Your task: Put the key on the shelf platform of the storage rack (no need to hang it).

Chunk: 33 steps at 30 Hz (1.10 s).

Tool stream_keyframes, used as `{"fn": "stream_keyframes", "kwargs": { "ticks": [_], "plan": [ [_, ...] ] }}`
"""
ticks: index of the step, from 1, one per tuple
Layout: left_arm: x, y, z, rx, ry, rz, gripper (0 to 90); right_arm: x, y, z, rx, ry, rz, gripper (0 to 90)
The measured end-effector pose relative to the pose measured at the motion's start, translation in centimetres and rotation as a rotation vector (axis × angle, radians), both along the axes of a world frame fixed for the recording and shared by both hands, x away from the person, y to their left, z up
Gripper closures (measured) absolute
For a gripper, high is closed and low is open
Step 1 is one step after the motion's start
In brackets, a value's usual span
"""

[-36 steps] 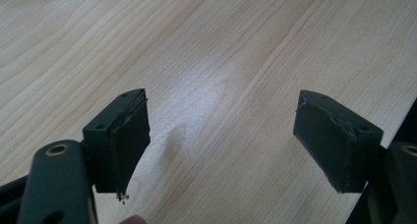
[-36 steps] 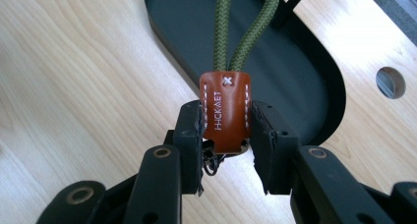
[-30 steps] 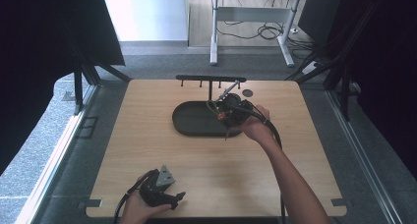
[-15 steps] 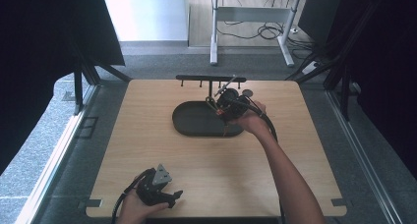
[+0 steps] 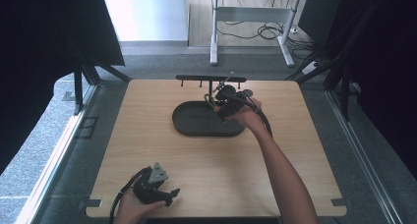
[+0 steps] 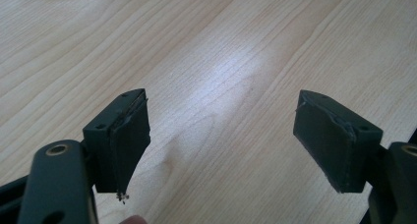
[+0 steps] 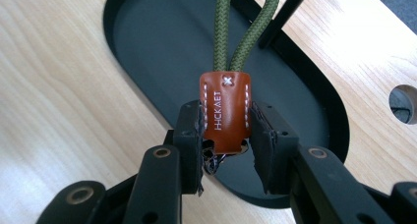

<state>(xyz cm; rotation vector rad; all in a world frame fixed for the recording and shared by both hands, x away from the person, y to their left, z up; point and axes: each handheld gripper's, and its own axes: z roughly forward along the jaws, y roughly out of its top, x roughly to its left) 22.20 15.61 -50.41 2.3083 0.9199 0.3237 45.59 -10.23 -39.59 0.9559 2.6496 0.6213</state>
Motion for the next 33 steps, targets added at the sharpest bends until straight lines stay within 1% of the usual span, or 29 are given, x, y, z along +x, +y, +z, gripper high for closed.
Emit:
{"fn": "stream_keyframes", "kwargs": {
  "ticks": [1,3,4,10,13,14,18,19,24,25,26,27,32,33],
  "plan": [
    [0.0,0.1,0.0,0.000,-0.001,0.002,22.1,0.4,-0.1,-0.3,0.001,0.003,-0.009,67.0],
    [0.0,0.2,0.0,-0.001,-0.001,0.006,22.1,0.6,-0.1,-0.5,0.003,0.002,-0.015,66.9],
    [0.1,0.2,0.0,-0.001,0.000,0.007,22.1,0.9,-0.2,-0.8,0.004,0.001,-0.021,66.9],
    [0.1,0.4,0.0,-0.004,0.001,0.013,22.1,1.4,-0.1,-1.7,0.010,-0.001,-0.028,66.8],
    [0.1,0.4,-0.1,-0.003,0.002,0.011,22.1,1.6,-0.3,-3.0,0.007,-0.005,-0.031,66.7],
    [0.1,0.3,0.0,-0.002,0.001,0.010,22.1,1.6,-0.3,-3.0,0.007,-0.005,-0.031,66.7],
    [0.1,0.3,-0.1,-0.002,0.004,0.010,22.1,1.8,-0.7,-4.4,0.005,0.002,-0.041,66.4],
    [0.1,0.3,-0.1,-0.002,0.004,0.010,22.1,1.8,-0.7,-4.4,0.005,0.002,-0.041,66.4],
    [0.1,0.2,-0.2,-0.001,0.006,0.007,22.1,1.9,-1.1,-5.3,0.004,0.001,-0.049,66.1],
    [0.1,0.2,-0.2,0.000,0.006,0.006,22.1,1.8,-1.3,-5.8,-0.004,0.008,-0.057,66.0],
    [0.1,0.1,-0.2,0.000,0.006,0.006,22.1,1.8,-1.3,-5.8,-0.004,0.008,-0.057,66.0],
    [0.1,0.1,-0.2,0.001,0.007,0.003,22.1,1.7,-1.4,-6.2,-0.006,0.012,-0.062,66.0],
    [0.1,0.1,-0.2,0.001,0.010,0.000,22.1,1.7,-1.8,-6.9,-0.002,0.028,-0.060,65.6],
    [0.1,0.1,-0.2,-0.001,0.011,0.000,22.1,1.6,-1.9,-7.2,0.001,0.037,-0.064,64.3]
  ]
}}
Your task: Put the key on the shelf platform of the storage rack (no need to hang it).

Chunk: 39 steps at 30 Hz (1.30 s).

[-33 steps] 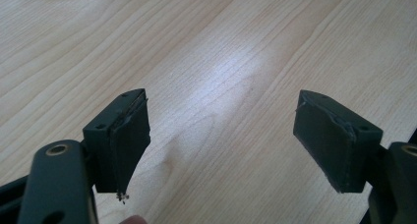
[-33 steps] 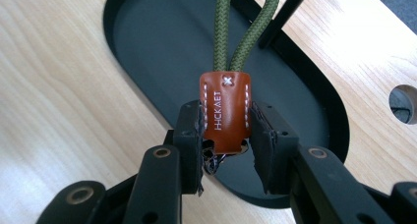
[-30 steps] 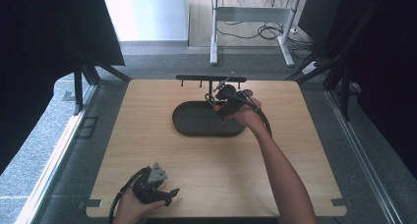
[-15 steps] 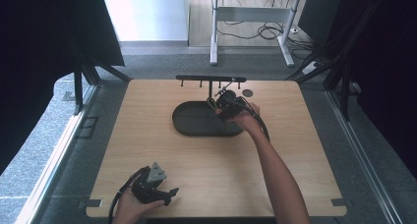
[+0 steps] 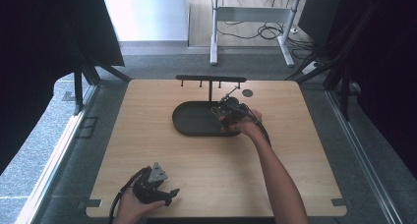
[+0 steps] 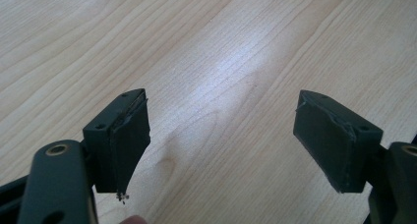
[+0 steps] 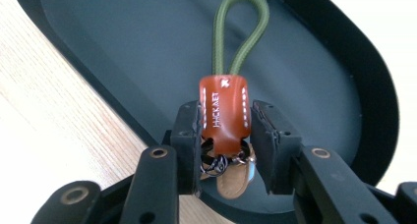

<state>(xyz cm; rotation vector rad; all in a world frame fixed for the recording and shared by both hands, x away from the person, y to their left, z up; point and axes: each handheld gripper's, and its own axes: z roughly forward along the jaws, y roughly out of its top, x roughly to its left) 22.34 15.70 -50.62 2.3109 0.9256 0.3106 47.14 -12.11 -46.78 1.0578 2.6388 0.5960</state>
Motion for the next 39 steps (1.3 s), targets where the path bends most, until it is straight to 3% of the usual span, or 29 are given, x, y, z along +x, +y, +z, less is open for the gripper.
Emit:
{"fn": "stream_keyframes", "kwargs": {
  "ticks": [9,20,31,39],
  "plan": [
    [0.0,-0.2,-0.1,0.003,0.001,-0.002,22.1,-0.3,-0.7,0.3,0.018,0.004,0.003,58.7],
    [0.0,-0.4,-0.2,0.005,0.002,-0.007,22.1,-1.9,-1.8,1.4,0.078,-0.030,0.013,53.8],
    [-0.1,-0.9,-0.2,0.014,0.004,-0.017,22.1,-5.4,-4.5,1.5,0.148,-0.051,0.027,51.3],
    [-0.1,-1.1,-0.4,0.016,0.004,-0.015,22.1,-9.6,-7.7,0.7,0.198,-0.086,0.033,49.9]
  ]
}}
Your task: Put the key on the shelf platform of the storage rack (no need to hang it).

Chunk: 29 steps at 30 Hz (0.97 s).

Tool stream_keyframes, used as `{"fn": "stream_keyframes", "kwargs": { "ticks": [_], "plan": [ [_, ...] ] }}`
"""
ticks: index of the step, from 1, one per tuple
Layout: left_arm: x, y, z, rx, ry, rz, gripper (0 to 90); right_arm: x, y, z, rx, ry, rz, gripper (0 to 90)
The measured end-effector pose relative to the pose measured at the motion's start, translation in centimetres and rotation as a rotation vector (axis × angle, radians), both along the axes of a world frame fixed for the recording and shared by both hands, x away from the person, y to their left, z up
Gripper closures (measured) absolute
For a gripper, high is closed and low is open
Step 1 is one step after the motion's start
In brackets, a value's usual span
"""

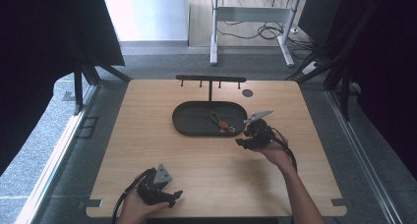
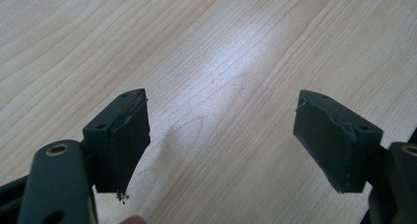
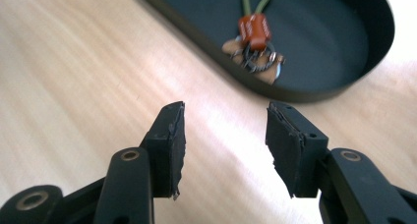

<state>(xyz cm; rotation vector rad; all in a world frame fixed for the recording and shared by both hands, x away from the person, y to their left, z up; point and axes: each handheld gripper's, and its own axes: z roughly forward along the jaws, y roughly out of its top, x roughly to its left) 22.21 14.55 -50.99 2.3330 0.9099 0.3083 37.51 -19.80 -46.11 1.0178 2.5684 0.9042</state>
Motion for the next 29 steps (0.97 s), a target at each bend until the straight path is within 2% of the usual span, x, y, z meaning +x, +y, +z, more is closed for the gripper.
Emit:
{"fn": "stream_keyframes", "kwargs": {
  "ticks": [1,5,6,7,9,10,14,15,17,18,24,26,29],
  "plan": [
    [0.0,0.0,0.0,0.002,0.001,0.000,22.1,0.0,0.0,0.0,0.000,0.000,0.000,49.9],
    [0.0,0.0,-0.1,0.007,0.002,0.004,22.1,-2.1,-1.6,-0.8,0.033,-0.005,0.001,49.9],
    [0.0,0.0,-0.1,0.007,0.002,0.004,22.1,-3.1,-2.2,-1.2,0.049,-0.006,-0.002,49.6],
    [0.0,0.0,-0.1,0.008,0.002,0.005,22.1,-3.1,-2.2,-1.2,0.049,-0.006,-0.002,49.6],
    [0.0,-0.1,-0.2,0.013,0.003,0.005,22.1,-4.6,-3.3,-1.9,0.053,-0.010,-0.001,48.8],
    [0.0,-0.1,-0.2,0.013,0.003,0.005,22.1,-4.6,-3.3,-1.9,0.053,-0.010,-0.001,48.8],
    [0.1,-0.3,-0.3,0.016,0.005,0.004,22.1,-6.3,-4.7,-3.2,0.065,-0.011,-0.017,48.8],
    [0.1,-0.3,-0.3,0.019,0.006,0.004,22.1,-6.5,-4.9,-3.5,0.067,-0.010,-0.018,48.8],
    [0.1,-0.4,-0.3,0.021,0.005,0.002,22.2,-6.8,-5.2,-3.8,0.035,0.004,-0.015,47.8],
    [0.0,-0.6,-0.3,0.022,0.007,0.001,22.2,-7.0,-5.6,-3.8,0.033,-0.005,-0.027,47.7],
    [-0.1,-0.7,-0.1,0.017,0.003,-0.008,22.1,-7.2,-6.0,-3.7,0.060,-0.031,-0.057,43.1],
    [0.1,-0.4,0.0,0.003,0.004,0.001,22.2,-7.5,-6.0,-3.8,0.085,-0.043,-0.074,40.1],
    [0.2,-0.3,0.1,-0.004,0.002,0.007,22.2,-7.5,-6.0,-4.0,0.081,-0.051,-0.079,38.2]
  ]
}}
